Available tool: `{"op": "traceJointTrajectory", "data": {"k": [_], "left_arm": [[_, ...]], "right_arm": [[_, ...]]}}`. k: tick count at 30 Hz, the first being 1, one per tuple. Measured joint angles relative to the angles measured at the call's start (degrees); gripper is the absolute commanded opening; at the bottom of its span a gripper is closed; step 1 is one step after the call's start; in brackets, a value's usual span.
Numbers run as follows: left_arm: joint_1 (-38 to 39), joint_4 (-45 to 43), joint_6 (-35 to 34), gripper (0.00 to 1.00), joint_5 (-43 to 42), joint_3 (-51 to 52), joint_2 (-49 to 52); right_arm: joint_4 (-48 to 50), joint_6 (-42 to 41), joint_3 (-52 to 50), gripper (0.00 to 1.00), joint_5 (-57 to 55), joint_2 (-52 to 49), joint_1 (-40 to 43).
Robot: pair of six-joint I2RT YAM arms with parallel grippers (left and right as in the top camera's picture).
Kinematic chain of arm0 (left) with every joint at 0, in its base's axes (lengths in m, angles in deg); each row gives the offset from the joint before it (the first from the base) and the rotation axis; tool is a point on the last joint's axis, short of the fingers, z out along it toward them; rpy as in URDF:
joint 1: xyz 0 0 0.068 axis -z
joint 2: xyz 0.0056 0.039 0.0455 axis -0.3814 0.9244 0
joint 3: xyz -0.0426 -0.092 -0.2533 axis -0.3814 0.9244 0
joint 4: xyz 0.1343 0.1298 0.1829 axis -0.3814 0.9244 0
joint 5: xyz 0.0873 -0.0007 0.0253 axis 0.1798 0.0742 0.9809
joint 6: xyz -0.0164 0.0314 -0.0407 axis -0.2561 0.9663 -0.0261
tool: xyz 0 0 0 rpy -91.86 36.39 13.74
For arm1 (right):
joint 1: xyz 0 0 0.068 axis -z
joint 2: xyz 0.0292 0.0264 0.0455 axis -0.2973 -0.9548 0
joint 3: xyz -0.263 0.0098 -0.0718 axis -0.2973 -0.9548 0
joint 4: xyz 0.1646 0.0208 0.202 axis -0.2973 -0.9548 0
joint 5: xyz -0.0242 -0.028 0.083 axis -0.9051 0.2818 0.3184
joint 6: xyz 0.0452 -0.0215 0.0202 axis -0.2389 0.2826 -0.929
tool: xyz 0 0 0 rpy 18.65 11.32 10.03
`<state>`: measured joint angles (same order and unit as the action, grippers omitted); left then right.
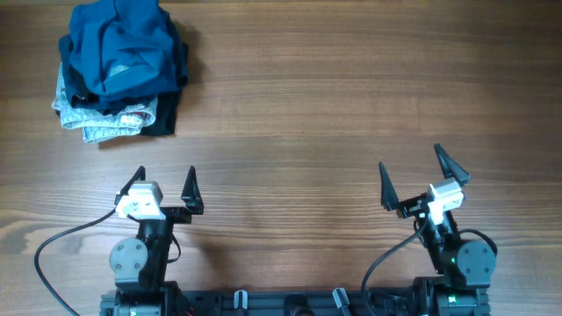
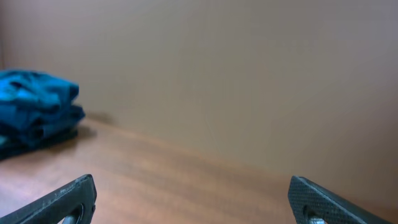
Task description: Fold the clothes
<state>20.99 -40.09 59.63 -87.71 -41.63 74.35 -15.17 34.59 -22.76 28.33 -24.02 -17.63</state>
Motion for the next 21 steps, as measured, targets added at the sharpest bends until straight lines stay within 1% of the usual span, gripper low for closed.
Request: {"op": "traceJointTrajectory", "data": {"k": [7,11,12,14,21], "left_arm": [[0.00,0.00,0.00,1.00,0.00,0.00,0.00],[0.00,0.00,0.00,1.00,0.00,0.00,0.00],[0.00,0.00,0.00,1.00,0.00,0.00,0.00],[0.00,0.00,0.00,1.00,0.00,0.00,0.00],[0.00,0.00,0.00,1.00,0.00,0.00,0.00]], "right_arm": [[-5.51,-1.25,-0.50,0.99,-1.20,0.07,0.00],[-10.40,-5.07,-0.52,1.00,-3.93,0.15,0.00],[-12.81,-7.43,-0.52,1.00,-5.73,0.17,0.00],[-16.11,-9.35,-0.52,1.00,-7.39,0.28,0.00],[-16.59,-11.56,-0.52,1.00,-9.51,0.28,0.00]]}}
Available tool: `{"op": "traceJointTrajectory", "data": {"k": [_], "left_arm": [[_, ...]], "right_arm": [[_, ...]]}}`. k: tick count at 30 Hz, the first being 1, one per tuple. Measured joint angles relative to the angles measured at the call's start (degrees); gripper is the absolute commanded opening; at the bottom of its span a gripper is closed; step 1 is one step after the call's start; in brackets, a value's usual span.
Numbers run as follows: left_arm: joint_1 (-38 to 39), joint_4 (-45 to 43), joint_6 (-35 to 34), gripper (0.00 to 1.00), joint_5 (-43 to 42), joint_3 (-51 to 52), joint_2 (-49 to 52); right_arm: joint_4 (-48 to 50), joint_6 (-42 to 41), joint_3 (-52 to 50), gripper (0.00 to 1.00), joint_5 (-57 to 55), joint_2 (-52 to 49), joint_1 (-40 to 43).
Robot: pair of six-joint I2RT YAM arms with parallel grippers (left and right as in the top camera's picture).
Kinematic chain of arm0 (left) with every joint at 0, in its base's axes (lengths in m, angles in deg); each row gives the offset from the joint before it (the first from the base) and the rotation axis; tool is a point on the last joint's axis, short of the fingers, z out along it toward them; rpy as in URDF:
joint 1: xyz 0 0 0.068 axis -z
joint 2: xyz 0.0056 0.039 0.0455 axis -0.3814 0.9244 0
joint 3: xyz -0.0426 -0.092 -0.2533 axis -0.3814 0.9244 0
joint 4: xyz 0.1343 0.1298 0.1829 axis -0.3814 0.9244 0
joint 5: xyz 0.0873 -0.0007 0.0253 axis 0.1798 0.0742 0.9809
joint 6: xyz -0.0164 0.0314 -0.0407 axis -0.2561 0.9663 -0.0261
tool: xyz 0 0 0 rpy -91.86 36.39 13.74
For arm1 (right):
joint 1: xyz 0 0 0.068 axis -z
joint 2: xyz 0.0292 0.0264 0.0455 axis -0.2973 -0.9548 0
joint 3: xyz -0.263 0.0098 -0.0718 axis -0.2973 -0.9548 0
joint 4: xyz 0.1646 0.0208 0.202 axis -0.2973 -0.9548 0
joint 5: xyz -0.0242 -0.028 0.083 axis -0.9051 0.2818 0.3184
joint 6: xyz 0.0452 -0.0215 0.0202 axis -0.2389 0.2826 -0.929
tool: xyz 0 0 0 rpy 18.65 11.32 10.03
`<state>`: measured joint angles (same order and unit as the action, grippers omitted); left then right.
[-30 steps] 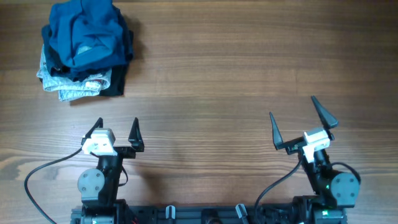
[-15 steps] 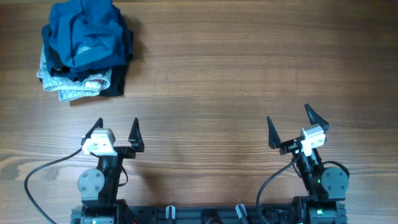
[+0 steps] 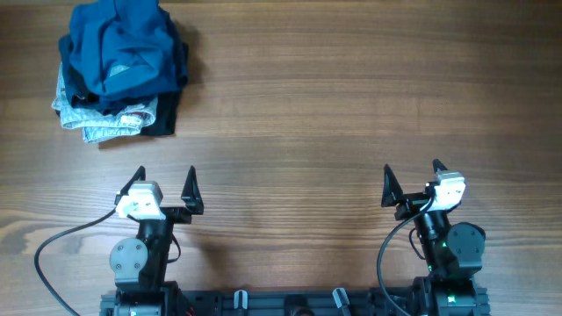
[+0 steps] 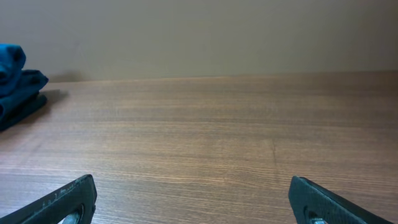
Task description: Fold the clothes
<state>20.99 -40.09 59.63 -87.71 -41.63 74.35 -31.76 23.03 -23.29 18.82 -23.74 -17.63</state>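
A pile of clothes (image 3: 118, 66) lies at the table's far left corner: crumpled blue garments on top, a dark one and pale denim beneath. In the right wrist view only the pile's blue edge (image 4: 15, 84) shows at the far left. My left gripper (image 3: 164, 183) stands open near the front edge, well short of the pile and empty. My right gripper (image 3: 413, 180) is open too, at the front right with nothing between its fingers (image 4: 68, 199), pointing straight across the bare wood.
The wooden table (image 3: 316, 114) stretches between the pile and both grippers. A plain wall rises behind the table's far edge in the right wrist view. Cables and the arm bases sit along the front edge.
My right gripper has turned to point straight across the table and tipped lower; its view has gone from mostly wall to the tabletop. The left arm and the clothes pile have not moved.
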Motion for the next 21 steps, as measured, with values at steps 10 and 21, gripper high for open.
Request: {"op": "traceJointTrajectory", "data": {"k": [10,21], "left_arm": [[0.00,0.00,0.00,1.00,0.00,0.00,0.00],[0.00,0.00,0.00,1.00,0.00,0.00,0.00]], "right_arm": [[0.00,-0.42,0.00,1.00,-0.17,0.00,0.00],[0.00,-0.44,0.00,1.00,-0.17,0.00,0.00]]}}
